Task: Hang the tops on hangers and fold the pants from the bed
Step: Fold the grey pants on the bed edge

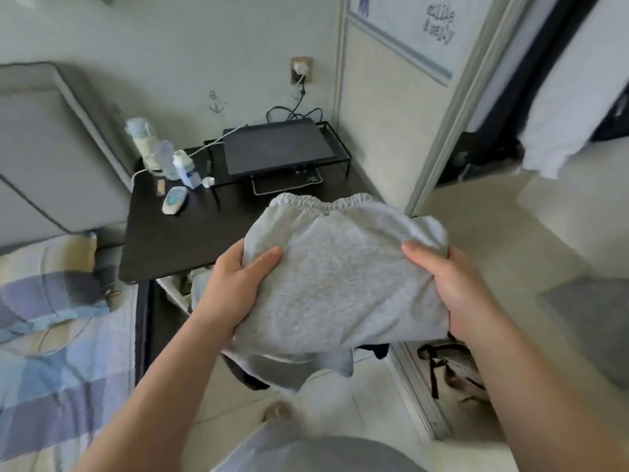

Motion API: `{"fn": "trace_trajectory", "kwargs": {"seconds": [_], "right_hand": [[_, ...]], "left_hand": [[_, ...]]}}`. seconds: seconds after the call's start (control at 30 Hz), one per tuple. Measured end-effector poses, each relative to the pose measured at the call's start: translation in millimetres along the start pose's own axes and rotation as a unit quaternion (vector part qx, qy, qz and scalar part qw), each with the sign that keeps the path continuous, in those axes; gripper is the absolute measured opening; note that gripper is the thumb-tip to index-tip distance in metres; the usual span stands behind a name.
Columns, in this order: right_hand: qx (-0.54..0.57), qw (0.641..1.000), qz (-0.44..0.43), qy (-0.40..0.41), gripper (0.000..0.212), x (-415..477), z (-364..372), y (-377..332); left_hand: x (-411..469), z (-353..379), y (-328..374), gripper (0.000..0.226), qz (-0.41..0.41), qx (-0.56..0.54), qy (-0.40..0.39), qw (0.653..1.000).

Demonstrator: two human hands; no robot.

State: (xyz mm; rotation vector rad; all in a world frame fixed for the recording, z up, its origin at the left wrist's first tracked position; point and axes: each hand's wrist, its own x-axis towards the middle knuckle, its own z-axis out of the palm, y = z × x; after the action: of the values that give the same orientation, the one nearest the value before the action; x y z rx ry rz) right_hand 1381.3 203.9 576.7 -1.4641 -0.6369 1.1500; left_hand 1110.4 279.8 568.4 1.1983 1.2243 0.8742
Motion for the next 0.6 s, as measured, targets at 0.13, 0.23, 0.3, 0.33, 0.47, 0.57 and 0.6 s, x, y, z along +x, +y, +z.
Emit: {"fn": "trace_trajectory", "kwargs": {"seconds": [0.13,0.23,0.3,0.33,0.47,0.57,0.6], "right_hand": [[0.053,0.993,0.001,0.109,0.021,1.9,-68.9,5.8],[0.089,0.981,0.009,0.173,0.02,2.1,-112.8,11.1],[0.108,0.969,0.009,0.22,0.021,3.3,-141.2,15.6],[0.119,0.962,0.008,0.244,0.024,4.8,-153.8,17.9],[0.16,0.928,0.02,0.335,0.034,20.1,-201.2,29.5],[0.177,0.899,0.049,0.398,0.038,39.5,-236.4,43.8],[0.182,0.889,0.056,0.417,0.041,47.6,-248.3,49.5]], "left_hand": [[36.7,79.3,15.2,0.02,-0.008,0.03,-0.097,0.995],[63.8,137.1,23.0,0.022,-0.009,0.066,-0.17,0.983],[82.9,177.3,25.4,0.02,-0.017,0.086,-0.227,0.97],[93.0,197.5,25.8,0.02,-0.023,0.095,-0.256,0.962],[138.4,284.6,28.7,0.023,-0.035,0.154,-0.367,0.917],[169.2,351.4,25.3,0.025,-0.044,0.192,-0.422,0.885],[179.5,373.8,21.4,0.022,-0.048,0.208,-0.433,0.876]]}}
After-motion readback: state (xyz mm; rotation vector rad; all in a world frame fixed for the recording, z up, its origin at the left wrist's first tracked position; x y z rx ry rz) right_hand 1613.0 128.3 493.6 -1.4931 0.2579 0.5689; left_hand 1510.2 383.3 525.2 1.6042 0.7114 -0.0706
